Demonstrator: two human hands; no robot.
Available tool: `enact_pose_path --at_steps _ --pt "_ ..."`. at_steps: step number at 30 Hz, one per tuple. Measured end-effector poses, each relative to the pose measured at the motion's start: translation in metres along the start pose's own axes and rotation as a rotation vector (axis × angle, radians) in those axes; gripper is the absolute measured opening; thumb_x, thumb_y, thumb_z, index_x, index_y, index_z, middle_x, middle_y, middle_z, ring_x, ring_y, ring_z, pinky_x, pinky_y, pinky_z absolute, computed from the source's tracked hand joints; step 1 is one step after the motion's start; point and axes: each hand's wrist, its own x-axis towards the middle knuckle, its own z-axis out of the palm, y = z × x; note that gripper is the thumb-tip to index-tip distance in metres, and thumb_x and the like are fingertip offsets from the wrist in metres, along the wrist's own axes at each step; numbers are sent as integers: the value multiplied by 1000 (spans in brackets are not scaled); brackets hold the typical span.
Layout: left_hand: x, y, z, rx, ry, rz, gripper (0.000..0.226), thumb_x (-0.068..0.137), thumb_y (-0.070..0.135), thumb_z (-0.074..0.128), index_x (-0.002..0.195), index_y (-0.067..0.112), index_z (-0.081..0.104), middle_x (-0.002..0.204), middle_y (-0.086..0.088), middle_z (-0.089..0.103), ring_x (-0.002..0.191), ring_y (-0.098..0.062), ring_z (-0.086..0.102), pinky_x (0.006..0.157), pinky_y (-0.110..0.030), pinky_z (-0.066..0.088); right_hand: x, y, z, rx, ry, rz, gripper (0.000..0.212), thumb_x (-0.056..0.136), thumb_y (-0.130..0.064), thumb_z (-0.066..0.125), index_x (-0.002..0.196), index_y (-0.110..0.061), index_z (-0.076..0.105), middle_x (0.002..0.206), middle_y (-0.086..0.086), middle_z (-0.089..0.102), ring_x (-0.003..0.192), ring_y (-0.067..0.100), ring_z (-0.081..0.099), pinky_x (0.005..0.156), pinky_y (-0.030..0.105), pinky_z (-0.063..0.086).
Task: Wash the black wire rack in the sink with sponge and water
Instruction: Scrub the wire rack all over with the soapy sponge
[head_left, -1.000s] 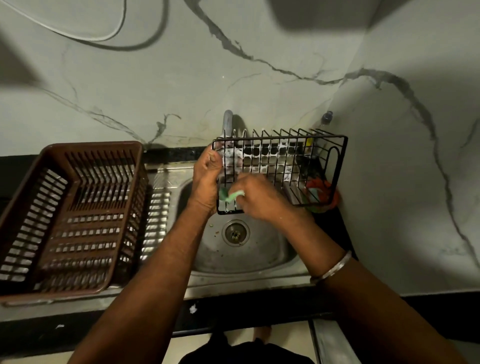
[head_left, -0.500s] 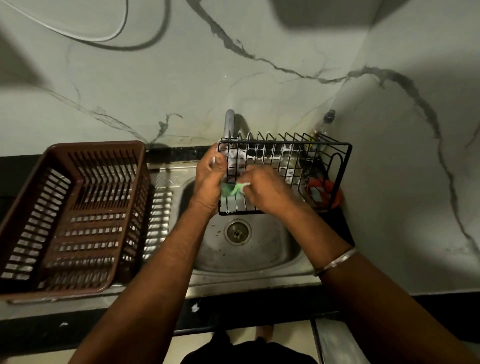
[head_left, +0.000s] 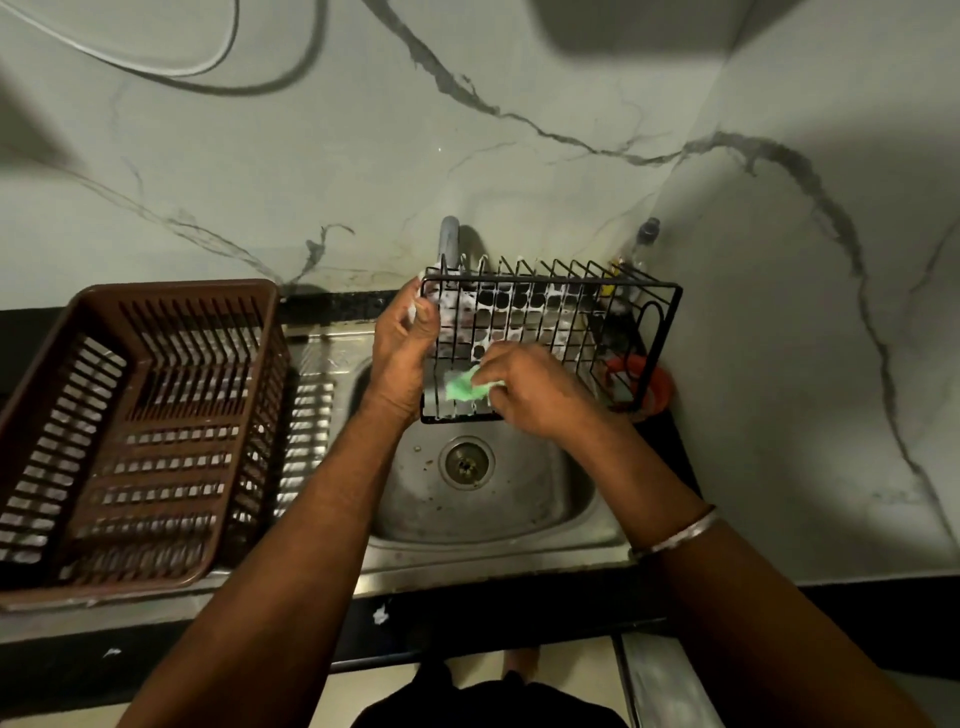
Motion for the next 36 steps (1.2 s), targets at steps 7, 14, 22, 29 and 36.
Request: enact_pose_path --at_steps 7,14,22,29,36 --pt "-4 13 3 -13 14 -6 94 85 75 65 125 -10 59 100 13 78 102 -9 72 93 -30 59 -5 -1 4 26 85 -39 27 91 -5 72 117 -11 79 106 -1 74 89 6 63 87 28 57" --pt "2 15 -7 28 107 -28 72 84 81 65 122 21 68 110 15 78 112 -4 70 98 -22 51 -24 4 11 22 180 -90 29 89 -12 63 110 -7 81 109 5 74 99 17 68 95 35 57" --pt "5 15 -7 47 74 22 97 82 83 66 133 1 65 125 -9 75 126 -33 66 110 -43 53 -20 5 17 -68 320 9 23 93 -13 71 115 -9 78 109 4 73 98 6 53 95 29 50" --pt "6 12 -6 52 13 29 96 87 79 65 137 -3 61 134 -24 69 131 -46 61 115 -68 44 -14 9 9 -92 250 42 19 95 -7 68 109 -12 79 99 -4 65 90 9 56 82 23 50" --pt "7 15 -6 67 2 35 96 85 81 65 123 -7 60 123 -30 69 122 -36 67 113 -58 49 -12 13 7 -6 180 43 17 96 -6 69 108 -13 79 98 -8 61 90 12 58 76 23 45"
